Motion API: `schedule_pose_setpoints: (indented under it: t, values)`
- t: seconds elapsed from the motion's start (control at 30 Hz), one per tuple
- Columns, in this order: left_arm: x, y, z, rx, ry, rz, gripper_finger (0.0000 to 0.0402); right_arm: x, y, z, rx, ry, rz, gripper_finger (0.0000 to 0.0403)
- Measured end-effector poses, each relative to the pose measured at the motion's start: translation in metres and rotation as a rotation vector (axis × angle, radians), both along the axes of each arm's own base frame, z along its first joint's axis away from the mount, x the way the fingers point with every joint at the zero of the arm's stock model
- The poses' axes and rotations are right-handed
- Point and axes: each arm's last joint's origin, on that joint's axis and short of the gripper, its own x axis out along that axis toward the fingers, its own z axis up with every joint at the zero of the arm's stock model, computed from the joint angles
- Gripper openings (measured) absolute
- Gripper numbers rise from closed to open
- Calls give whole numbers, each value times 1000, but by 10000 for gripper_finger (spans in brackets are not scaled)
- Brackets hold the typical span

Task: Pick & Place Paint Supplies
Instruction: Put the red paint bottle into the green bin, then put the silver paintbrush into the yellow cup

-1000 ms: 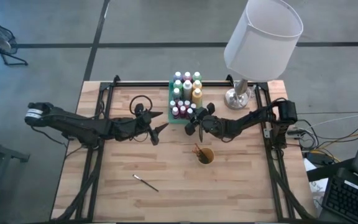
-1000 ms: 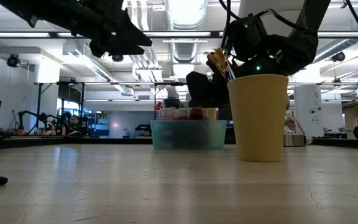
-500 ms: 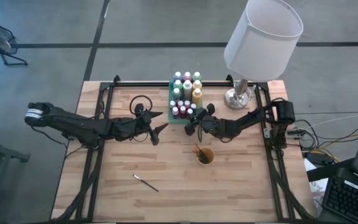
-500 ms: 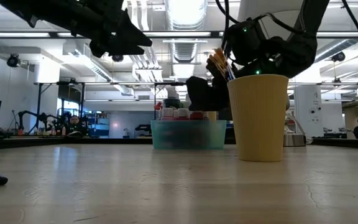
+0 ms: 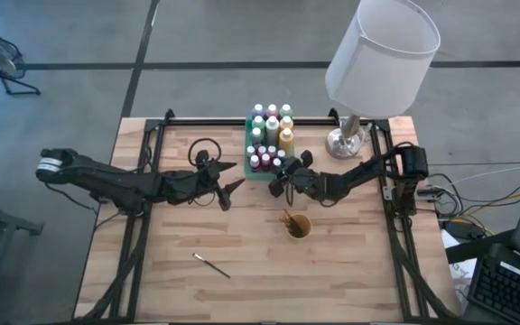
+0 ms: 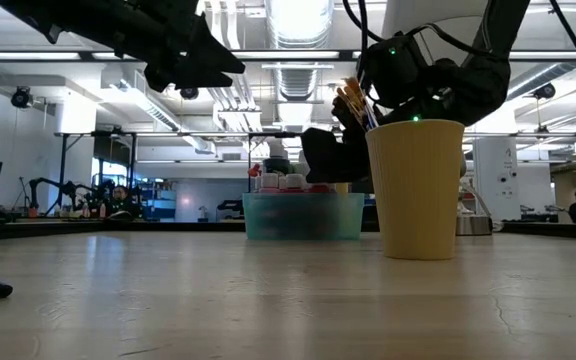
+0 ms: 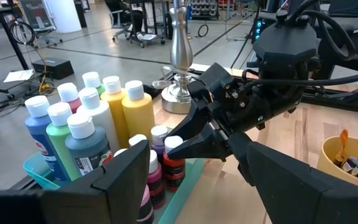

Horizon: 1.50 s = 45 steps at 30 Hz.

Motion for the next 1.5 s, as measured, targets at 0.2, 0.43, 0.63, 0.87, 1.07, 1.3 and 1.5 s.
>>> schedule_pose_setpoints:
  t: [0.2,0.43,0.63,0.87,1.07,1.3,1.5]
  values:
    - [0,0,1,-1,-3,-3,273,0,-1,0,7,-6,-5,125]
    - [0,0,1,-1,-2,-3,273,0,-2,0,12,-11,-7,171]
    - [0,0,1,-1,-2,-4,273,0,-2,1,15,-17,1,198]
    - [0,0,0,-2,-1,-7,273,-1,1,13,8,-55,11,228]
    - [0,0,0,-2,0,-8,273,-3,14,34,-41,-67,66,241]
    - [0,0,-1,-2,3,-8,273,-12,39,70,-112,-89,149,217]
    - [0,0,-3,-1,13,-8,273,-37,58,103,-108,-47,222,192]
